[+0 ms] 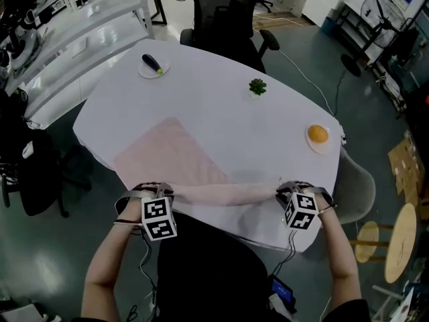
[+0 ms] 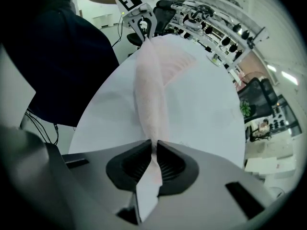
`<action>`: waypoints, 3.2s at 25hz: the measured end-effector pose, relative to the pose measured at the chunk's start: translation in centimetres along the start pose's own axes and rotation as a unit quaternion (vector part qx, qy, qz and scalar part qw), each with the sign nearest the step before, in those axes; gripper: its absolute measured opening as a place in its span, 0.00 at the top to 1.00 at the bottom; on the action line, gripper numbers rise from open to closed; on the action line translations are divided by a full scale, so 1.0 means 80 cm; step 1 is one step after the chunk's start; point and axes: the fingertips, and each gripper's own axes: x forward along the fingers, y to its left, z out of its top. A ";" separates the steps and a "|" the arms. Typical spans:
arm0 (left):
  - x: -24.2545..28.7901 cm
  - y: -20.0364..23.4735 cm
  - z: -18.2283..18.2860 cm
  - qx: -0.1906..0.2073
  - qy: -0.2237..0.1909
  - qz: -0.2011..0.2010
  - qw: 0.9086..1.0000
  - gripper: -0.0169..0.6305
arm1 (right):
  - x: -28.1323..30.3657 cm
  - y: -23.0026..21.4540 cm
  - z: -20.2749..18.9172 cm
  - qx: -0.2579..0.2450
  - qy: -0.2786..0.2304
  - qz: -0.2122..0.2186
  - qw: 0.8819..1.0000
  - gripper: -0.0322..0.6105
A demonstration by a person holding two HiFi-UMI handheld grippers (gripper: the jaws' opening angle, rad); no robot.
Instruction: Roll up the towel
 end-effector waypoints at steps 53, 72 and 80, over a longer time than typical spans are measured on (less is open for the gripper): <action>0.045 0.030 -0.041 -0.072 0.003 -0.003 0.997 0.68 | 0.039 -0.041 0.073 -0.046 -0.004 -0.103 0.994 0.70; 0.008 0.038 -0.029 -0.040 -0.001 0.019 0.999 0.90 | 0.006 -0.050 0.057 -0.076 0.018 -0.143 0.987 0.83; 0.003 -0.041 -0.018 -0.038 0.001 -0.002 0.999 0.90 | 0.001 0.041 0.031 -0.100 0.027 -0.124 0.987 0.83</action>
